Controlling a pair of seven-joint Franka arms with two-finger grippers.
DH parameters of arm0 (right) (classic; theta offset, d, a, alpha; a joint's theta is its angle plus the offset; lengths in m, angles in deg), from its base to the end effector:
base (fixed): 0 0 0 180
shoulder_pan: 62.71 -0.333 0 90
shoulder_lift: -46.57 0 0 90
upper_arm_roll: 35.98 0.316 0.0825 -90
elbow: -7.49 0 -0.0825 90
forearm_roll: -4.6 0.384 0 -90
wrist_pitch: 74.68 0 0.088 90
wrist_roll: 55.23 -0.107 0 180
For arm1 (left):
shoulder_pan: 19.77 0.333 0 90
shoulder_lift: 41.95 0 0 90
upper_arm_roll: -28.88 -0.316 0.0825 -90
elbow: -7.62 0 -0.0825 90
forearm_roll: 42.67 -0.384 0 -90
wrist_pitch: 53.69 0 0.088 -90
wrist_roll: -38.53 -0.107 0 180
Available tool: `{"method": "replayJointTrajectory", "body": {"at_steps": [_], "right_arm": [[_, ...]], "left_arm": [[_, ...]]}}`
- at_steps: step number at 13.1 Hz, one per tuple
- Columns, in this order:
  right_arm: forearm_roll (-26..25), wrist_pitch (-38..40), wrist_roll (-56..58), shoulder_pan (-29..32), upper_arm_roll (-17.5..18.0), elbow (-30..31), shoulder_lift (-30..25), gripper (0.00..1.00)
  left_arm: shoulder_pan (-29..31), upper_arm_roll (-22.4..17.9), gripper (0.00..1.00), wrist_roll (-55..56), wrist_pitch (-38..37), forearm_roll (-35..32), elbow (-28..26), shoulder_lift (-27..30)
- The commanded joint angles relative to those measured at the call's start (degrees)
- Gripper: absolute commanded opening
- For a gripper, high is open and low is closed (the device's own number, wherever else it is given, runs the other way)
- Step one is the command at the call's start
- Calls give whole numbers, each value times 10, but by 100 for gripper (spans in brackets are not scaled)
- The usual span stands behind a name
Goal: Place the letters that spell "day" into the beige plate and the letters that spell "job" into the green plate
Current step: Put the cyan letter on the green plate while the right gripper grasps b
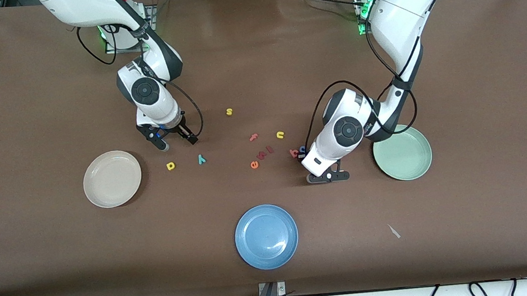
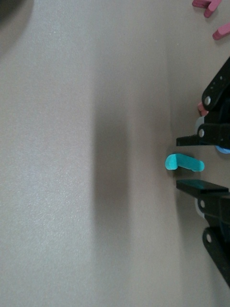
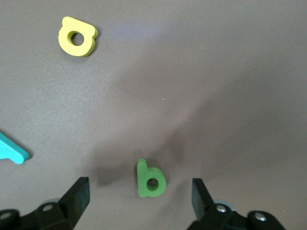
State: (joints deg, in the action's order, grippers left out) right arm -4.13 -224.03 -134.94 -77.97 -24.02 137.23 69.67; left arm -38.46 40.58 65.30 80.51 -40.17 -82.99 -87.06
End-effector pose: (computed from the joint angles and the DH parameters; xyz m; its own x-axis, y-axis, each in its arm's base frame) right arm 0.4690 0.2492 0.1800 0.6982 -0.7156 -0.0185 -0.7145 -0.6983 0.0443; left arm 0.6098 -0.3365 0.1800 0.9951 0.0182 -0.0968 0.0323 -0.9888 0.1460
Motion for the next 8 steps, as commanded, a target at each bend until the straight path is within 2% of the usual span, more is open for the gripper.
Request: {"method": "replayJointTrajectory", "body": {"at_steps": [1, 2, 4, 5, 8], "right_arm": [[-15, -15, -16, -3, -4, 6, 5, 92], [-15, -16, -15, -3, -4, 6, 5, 88], [-16, -18, -15, -3, -5, 6, 8, 78], [-16, -18, -15, -3, -5, 6, 8, 76], [-16, -18, -14, -3, -5, 6, 8, 65]], "left_arm": [[-5, -2, 29, 9, 10, -7, -5, -2], [-5, -1, 25, 9, 10, -7, -5, -2], [-4, -1, 9, 9, 10, -7, -5, -2], [-4, -1, 2, 9, 10, -7, -5, -2], [-1, -1, 0, 8, 9, -7, -7, -2]]}}
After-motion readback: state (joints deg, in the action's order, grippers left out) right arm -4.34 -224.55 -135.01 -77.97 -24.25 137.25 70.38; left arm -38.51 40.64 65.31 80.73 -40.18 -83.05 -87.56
